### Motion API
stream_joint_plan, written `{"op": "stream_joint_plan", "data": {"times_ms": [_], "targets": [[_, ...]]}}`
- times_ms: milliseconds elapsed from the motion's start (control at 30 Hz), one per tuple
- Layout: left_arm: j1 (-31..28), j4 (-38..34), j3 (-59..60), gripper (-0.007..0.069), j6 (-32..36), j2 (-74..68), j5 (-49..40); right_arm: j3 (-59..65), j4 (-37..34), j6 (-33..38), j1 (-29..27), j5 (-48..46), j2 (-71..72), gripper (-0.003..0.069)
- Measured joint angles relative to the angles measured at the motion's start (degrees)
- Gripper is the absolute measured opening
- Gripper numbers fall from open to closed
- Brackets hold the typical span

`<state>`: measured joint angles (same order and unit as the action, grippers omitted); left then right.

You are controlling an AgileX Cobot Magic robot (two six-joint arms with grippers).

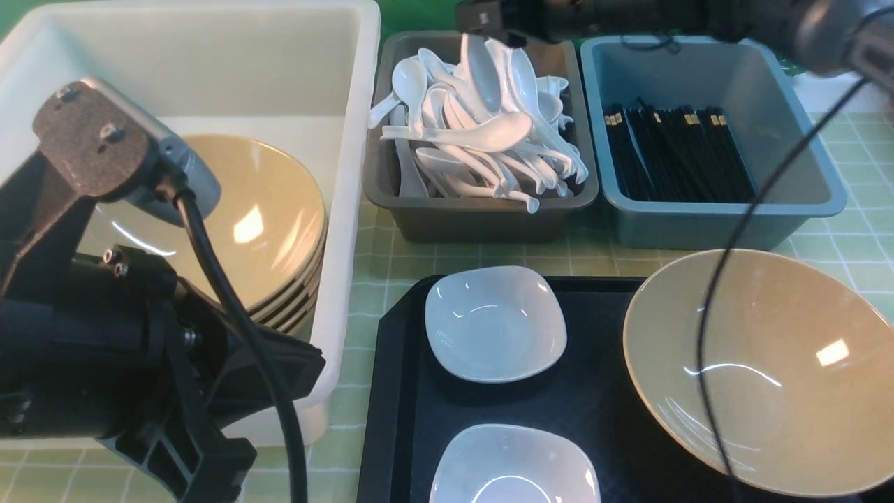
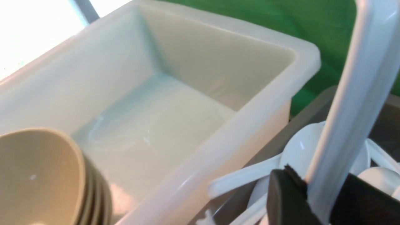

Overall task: On green table put chopsticks spoon bowls plates into blue grey white boxes.
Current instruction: 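Place the white spoon into the bin of spoons with the right gripper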

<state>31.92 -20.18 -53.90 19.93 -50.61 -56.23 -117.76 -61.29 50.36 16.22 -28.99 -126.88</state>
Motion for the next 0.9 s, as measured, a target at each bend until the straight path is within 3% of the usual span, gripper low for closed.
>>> {"op": "stream_joint_plan", "data": {"times_ms": [233,367,600,767,900], "targets": [[0.0,0.0,0.0,-0.0001,0.0,0.0,0.0,-4.6,0.1,-1.6,0.0,1.0,-4.7,0.0349],[0.0,0.0,0.0,-0.0001,0.0,0.0,0.0,-5.0,0.1,-2.1,-0.3,-3.2,-4.2,0.0444],[0.0,0.0,0.0,-0.0001,-1.1,0.0,-0.4,-7.4,1.0,2.5,-3.2,-20.1,1.9,0.0463],[0.0,-1.0,0.0,-0.0001,-1.3,0.0,-0.9,-0.5,1.3,3.9,-6.2,-21.1,14.8,0.0464],[0.0,-3.6,0.0,-0.0001,-1.3,0.0,-1.5,10.1,7.1,3.5,-6.7,-21.3,25.7,0.0464]]}}
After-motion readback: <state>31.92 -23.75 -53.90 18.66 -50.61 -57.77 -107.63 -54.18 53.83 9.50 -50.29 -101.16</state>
